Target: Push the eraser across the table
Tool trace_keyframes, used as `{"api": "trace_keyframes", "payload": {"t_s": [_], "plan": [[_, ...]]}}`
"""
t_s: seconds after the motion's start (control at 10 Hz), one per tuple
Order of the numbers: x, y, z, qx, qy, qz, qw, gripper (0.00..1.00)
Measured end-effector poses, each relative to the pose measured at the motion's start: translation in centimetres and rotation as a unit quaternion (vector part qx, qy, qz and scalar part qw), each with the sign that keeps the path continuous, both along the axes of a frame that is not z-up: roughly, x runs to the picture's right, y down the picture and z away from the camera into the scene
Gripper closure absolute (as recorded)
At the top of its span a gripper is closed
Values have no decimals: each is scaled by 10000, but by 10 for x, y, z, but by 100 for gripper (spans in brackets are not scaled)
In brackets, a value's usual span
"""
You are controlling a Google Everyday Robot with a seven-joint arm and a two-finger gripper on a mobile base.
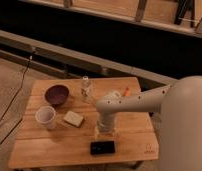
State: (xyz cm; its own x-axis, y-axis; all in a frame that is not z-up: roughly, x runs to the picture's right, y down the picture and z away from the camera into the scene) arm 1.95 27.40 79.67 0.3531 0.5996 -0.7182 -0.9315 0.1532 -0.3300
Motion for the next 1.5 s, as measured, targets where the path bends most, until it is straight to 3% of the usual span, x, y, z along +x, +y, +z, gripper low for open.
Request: {"api": "trace_keyframes", "payload": {"t_s": [0.4,0.6,0.9,1.2,1.5], "plan": [[1,-8,-2,85,-6,-43,10000,35],[21,-20,-2,210,225,60,9995,35],[76,-32,-3,356,784,285,9959,35],[113,-27,-8,357,1141,426,9919,35],[130,-17,-12,357,1268,523,9899,35]]}}
